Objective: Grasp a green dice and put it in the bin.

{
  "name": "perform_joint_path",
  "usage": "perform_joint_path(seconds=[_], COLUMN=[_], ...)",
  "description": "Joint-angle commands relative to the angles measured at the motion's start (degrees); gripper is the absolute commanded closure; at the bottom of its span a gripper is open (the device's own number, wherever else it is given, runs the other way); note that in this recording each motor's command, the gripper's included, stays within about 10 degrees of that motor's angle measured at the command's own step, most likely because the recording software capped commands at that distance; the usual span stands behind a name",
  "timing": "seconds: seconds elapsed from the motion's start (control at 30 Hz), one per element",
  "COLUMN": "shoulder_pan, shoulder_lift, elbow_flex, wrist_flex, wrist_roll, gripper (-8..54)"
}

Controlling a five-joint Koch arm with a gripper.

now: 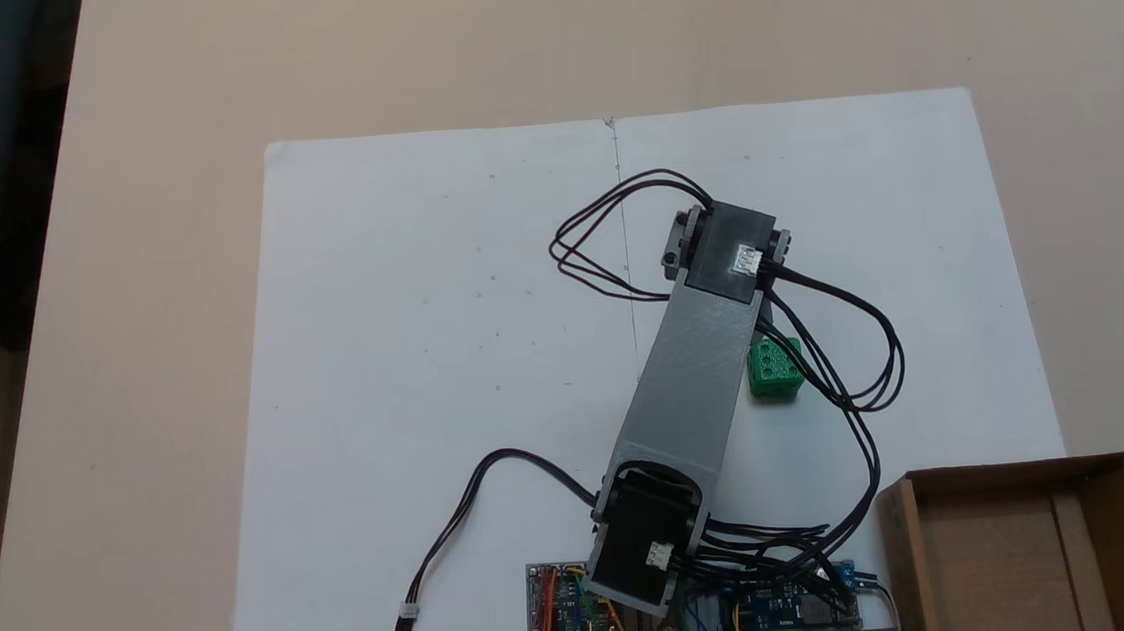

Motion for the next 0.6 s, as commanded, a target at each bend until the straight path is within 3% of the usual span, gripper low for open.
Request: perform_joint_path(seconds=[0.0, 0.57], shoulder_pan=[1.8, 25.8], shoulder_lift=[0.6, 0.4], elbow_flex=[-2.9, -4.2], wrist_flex=[-1.3, 2.3], wrist_roll=[-7.8, -20.2], gripper=[1.7, 1.1])
